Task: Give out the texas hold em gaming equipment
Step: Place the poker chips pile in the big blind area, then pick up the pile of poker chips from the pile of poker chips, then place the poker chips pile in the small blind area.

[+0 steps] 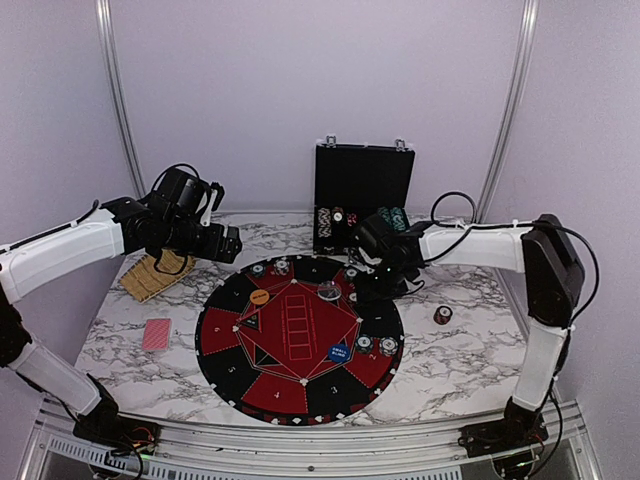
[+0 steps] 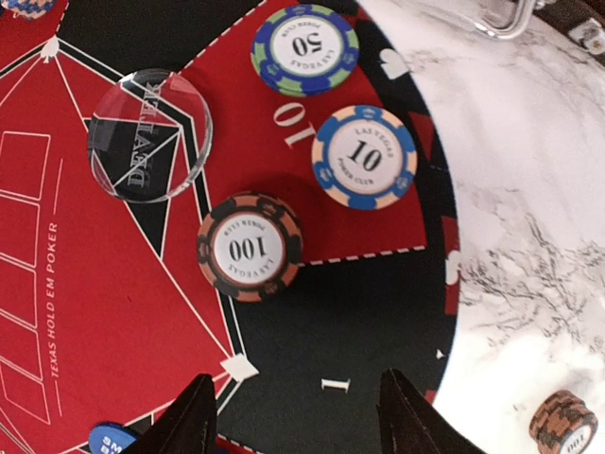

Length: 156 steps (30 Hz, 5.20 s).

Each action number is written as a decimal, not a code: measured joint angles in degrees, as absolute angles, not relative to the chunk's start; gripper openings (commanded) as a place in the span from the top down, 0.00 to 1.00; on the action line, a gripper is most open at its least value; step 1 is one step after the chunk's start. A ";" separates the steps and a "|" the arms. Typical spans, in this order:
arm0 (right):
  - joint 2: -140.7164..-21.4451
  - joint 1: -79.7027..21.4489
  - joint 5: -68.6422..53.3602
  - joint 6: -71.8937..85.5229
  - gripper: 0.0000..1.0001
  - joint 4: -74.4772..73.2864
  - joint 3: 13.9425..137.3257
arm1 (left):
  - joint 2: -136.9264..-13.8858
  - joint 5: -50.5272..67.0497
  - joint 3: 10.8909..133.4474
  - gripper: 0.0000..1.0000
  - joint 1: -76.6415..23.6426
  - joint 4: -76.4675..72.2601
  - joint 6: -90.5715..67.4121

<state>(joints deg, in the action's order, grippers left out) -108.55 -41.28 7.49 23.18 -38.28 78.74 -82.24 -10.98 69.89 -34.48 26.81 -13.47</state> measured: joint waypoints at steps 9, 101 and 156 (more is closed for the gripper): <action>-94.76 -35.57 9.72 24.29 0.42 -38.28 65.95 | -82.35 -10.98 69.89 0.01 -34.48 26.81 -13.47; -87.59 -26.15 9.63 21.58 0.74 -38.35 54.63 | -83.44 -10.50 69.89 0.01 -34.48 26.81 -13.47; -98.28 -62.63 10.48 40.71 0.45 -36.53 58.19 | -84.29 -10.07 69.89 0.01 -34.48 26.81 -13.54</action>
